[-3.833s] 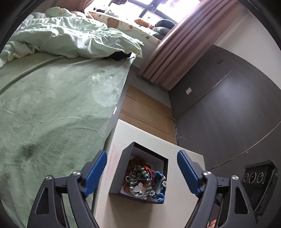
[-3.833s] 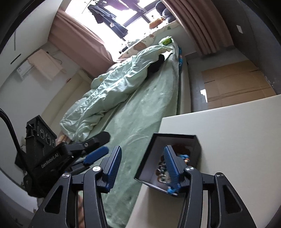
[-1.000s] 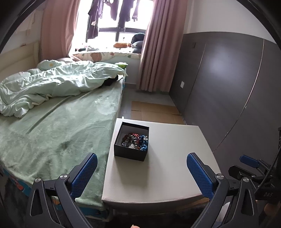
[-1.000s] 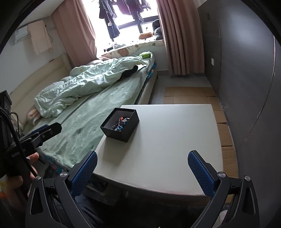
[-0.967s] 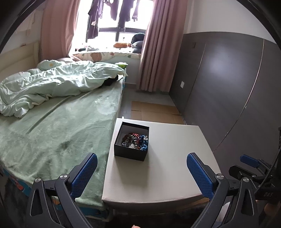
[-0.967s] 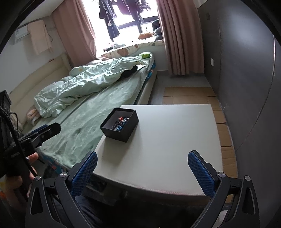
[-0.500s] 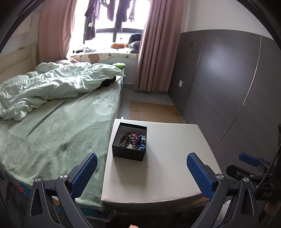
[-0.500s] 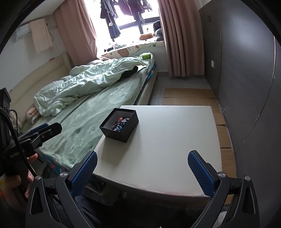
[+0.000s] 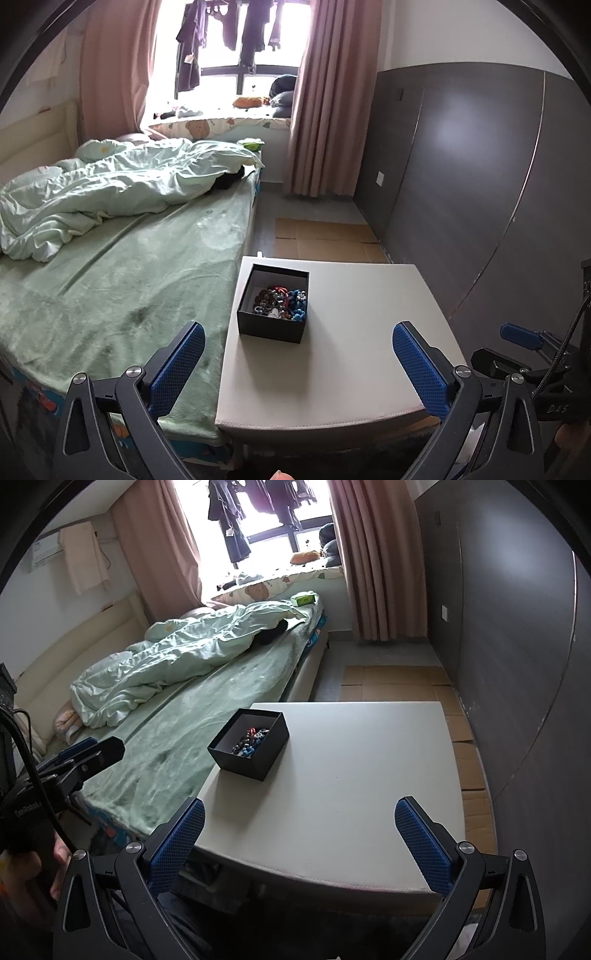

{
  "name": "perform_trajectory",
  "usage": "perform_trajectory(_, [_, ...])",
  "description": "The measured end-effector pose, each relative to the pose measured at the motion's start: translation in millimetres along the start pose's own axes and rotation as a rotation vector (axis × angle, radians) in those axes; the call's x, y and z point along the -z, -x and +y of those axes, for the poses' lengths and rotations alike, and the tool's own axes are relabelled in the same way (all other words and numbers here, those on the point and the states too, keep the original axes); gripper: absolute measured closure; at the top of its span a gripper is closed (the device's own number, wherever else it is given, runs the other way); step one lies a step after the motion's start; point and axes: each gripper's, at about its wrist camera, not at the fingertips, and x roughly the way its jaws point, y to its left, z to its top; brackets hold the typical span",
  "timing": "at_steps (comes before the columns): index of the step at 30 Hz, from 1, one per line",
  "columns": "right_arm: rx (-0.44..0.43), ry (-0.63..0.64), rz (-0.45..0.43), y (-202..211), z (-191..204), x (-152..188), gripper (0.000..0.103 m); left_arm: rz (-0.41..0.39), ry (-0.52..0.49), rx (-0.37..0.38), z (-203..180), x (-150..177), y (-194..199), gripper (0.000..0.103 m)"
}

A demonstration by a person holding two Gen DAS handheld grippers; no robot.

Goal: Organize jewelry

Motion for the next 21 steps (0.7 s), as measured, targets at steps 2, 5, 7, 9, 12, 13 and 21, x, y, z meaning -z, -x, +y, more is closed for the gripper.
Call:
perform_trajectory(2, [-0.001, -0.001, 0.000, 0.0, 0.0, 0.1, 0.000, -0.003, 0.001, -0.003, 0.8, 0.2, 0.6, 0.001])
perform_trajectory(5, [-0.001, 0.001, 0.000, 0.0, -0.2, 0.1, 0.000, -0.012, 0.000, -0.016, 1.3, 0.2, 1.9, 0.001])
perform_trajectory(7, [-0.002, 0.000, 0.000, 0.1, -0.3, 0.1, 0.000, -0.018, 0.001, -0.026, 2.1, 0.0, 3.1, 0.001])
perform_trajectory(9, [-0.007, -0.004, 0.000, 0.1, -0.5, 0.1, 0.000, -0.021, 0.000, -0.027, 2.7, -0.2, 3.7, 0.001])
perform_trajectory(12, [-0.003, -0.005, 0.001, -0.4, -0.3, 0.2, 0.000, -0.019, -0.007, -0.024, 2.9, 0.2, 3.1, 0.001])
perform_trajectory(13, [-0.004, -0.007, 0.002, -0.6, -0.7, 0.2, 0.000, -0.022, -0.012, -0.026, 2.2, 0.8, 3.0, 0.001])
perform_trajectory(21, [0.006, -0.017, 0.014, -6.3, 1.6, 2.5, 0.000, -0.018, -0.004, -0.012, 2.8, 3.3, -1.0, 0.001])
